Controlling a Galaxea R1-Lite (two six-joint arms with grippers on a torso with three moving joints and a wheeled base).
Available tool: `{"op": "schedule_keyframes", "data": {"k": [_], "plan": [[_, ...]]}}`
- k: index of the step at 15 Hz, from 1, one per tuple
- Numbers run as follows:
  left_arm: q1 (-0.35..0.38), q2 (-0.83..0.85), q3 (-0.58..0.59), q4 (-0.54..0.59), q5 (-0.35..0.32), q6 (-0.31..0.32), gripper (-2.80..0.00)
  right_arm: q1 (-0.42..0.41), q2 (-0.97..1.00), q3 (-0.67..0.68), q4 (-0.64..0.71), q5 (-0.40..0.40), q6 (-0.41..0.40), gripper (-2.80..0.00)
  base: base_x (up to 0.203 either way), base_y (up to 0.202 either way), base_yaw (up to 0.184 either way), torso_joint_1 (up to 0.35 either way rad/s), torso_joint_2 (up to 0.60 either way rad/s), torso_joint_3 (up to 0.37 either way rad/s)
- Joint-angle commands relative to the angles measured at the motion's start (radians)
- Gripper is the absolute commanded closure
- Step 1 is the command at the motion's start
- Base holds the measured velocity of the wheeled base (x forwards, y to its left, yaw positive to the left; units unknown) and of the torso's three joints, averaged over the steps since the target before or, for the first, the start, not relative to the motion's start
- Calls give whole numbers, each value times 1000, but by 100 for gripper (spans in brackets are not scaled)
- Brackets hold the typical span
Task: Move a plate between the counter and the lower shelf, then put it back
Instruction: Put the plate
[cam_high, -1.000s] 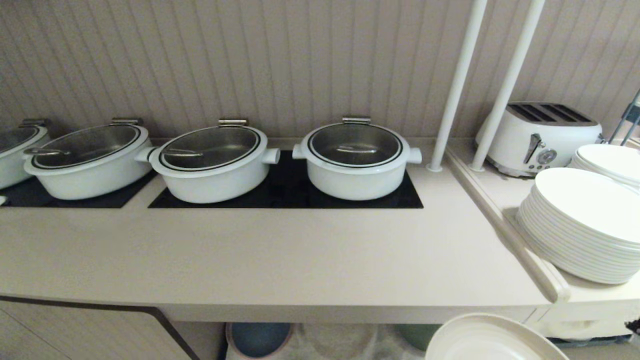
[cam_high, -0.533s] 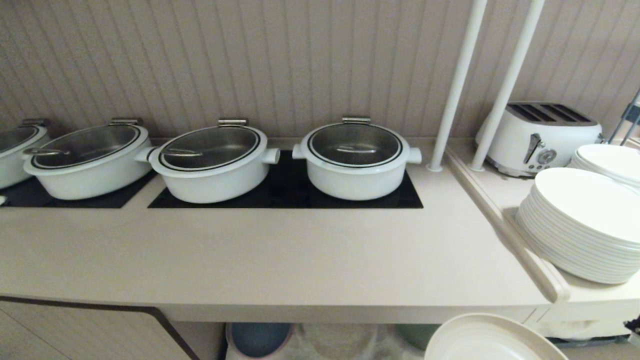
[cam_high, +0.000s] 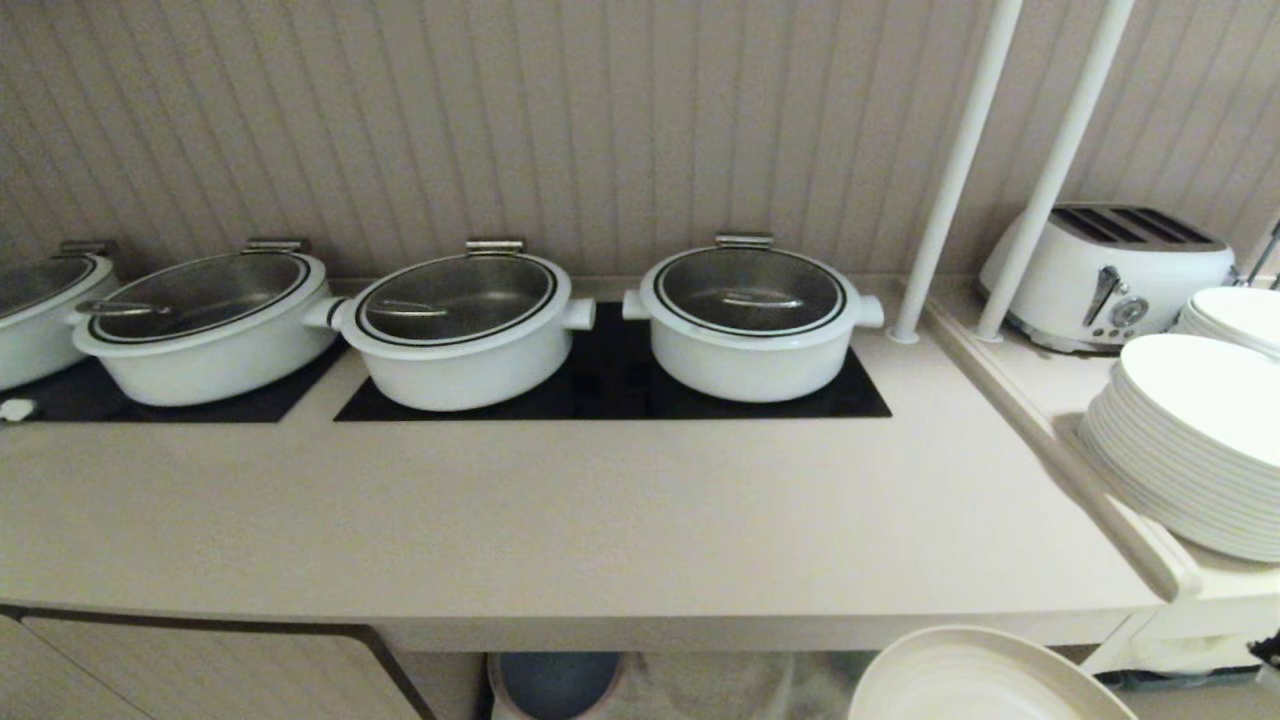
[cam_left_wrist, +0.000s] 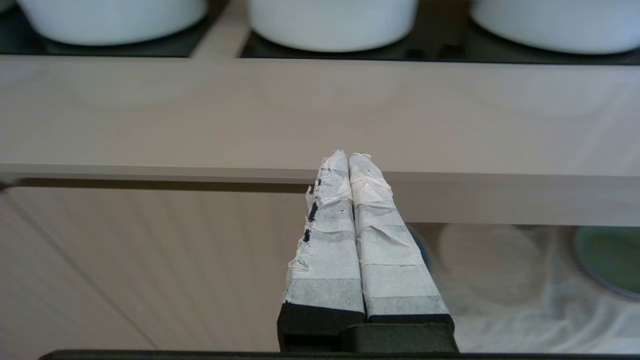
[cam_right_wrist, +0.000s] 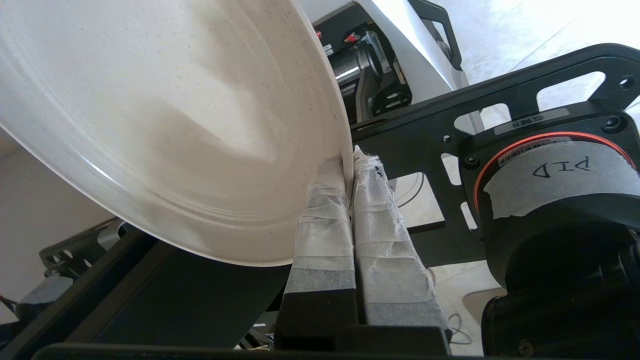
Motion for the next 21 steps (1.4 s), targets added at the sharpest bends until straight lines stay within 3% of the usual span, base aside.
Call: {"op": "schedule_keyframes", "data": {"k": [1,21], "plan": [[0,0,0,0,1,0,0,1,0,1,4,1,5,0,0,193,-3,2,2,1],[0,0,0,-2,1,0,0,1,2,6,2,1,5,0,0,196,-1,3,2,2]]}}
